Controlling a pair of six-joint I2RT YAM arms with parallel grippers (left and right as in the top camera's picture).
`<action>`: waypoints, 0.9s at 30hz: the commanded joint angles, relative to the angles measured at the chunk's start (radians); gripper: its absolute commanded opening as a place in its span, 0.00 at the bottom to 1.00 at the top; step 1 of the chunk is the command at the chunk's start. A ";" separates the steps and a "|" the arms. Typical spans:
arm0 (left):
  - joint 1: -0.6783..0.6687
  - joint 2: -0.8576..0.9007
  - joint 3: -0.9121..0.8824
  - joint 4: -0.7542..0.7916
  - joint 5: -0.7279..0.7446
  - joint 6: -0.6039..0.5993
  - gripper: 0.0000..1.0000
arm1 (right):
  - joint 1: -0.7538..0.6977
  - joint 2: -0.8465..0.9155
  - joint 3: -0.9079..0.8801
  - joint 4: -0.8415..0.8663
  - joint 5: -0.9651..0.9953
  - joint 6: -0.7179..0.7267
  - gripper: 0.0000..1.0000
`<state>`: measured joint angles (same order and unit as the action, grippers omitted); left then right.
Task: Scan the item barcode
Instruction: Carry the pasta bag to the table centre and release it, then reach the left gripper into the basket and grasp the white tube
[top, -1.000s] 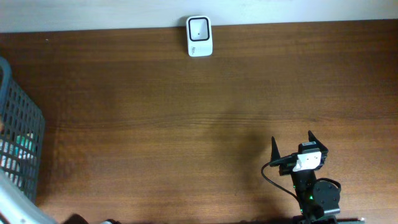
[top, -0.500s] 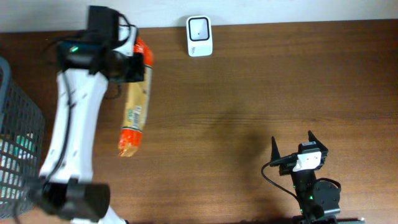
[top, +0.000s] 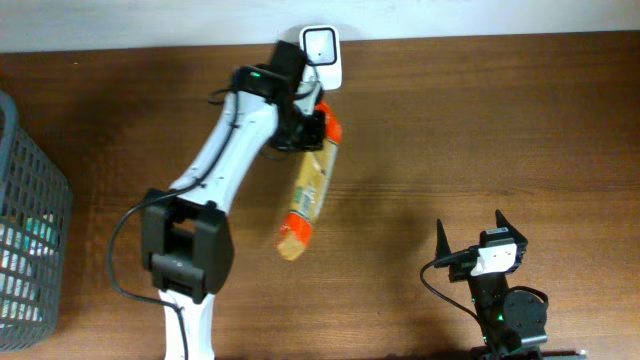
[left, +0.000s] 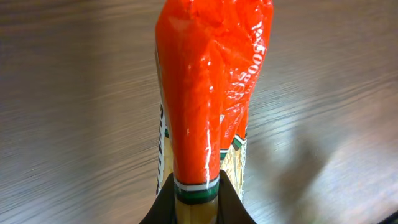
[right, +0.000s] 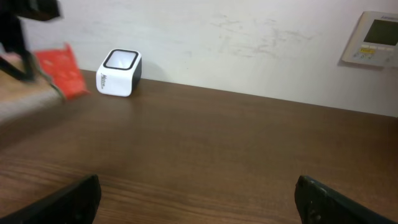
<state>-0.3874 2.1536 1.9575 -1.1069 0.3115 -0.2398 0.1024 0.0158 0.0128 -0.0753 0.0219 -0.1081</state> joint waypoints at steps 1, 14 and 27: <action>-0.084 0.033 -0.050 0.100 0.048 -0.213 0.00 | -0.005 -0.006 -0.007 -0.004 0.012 0.000 0.98; 0.061 -0.106 0.310 -0.135 -0.169 -0.022 0.73 | -0.005 -0.006 -0.007 -0.004 0.012 0.000 0.98; 0.961 -0.401 0.514 -0.405 -0.734 -0.175 0.91 | -0.005 -0.006 -0.007 -0.004 0.012 0.000 0.98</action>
<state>0.4099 1.7512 2.5153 -1.4929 -0.3962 -0.3241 0.1024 0.0158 0.0128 -0.0753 0.0219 -0.1081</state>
